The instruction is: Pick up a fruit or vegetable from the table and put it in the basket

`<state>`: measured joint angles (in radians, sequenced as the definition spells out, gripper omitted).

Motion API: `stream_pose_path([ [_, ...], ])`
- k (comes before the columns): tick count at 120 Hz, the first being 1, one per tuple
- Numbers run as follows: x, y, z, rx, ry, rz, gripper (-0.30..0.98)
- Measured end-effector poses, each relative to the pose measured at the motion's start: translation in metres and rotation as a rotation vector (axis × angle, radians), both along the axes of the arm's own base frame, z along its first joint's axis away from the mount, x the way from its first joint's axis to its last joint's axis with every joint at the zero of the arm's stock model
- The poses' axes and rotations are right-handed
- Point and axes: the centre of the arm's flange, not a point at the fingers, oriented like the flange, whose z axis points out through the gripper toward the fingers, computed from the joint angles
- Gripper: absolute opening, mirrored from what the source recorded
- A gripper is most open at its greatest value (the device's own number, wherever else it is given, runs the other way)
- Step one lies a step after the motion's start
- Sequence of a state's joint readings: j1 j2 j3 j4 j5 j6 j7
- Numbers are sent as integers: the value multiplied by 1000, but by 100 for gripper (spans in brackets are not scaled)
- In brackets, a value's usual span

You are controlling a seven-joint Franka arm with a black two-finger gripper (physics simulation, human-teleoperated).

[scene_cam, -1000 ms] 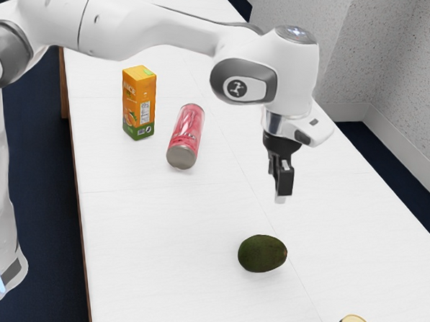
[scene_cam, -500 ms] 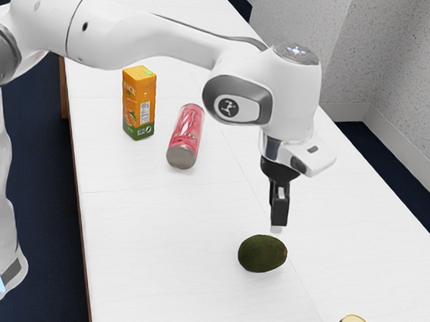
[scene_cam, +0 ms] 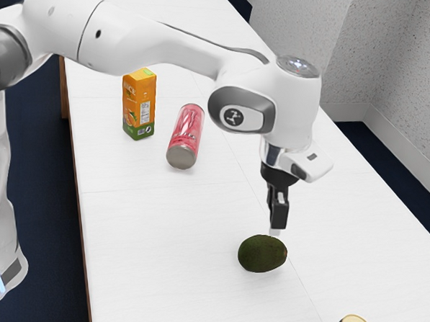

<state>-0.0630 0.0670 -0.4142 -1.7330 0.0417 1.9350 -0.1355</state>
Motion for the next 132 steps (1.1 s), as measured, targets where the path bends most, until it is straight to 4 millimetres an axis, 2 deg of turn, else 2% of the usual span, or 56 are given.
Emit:
stream_pose_path([
  [31,8,-1,-19,-7,17,2,69],
  [73,1,-10,-37,-7,31,-11,69],
  [132,4,-2,-65,-1,63,4,69],
])
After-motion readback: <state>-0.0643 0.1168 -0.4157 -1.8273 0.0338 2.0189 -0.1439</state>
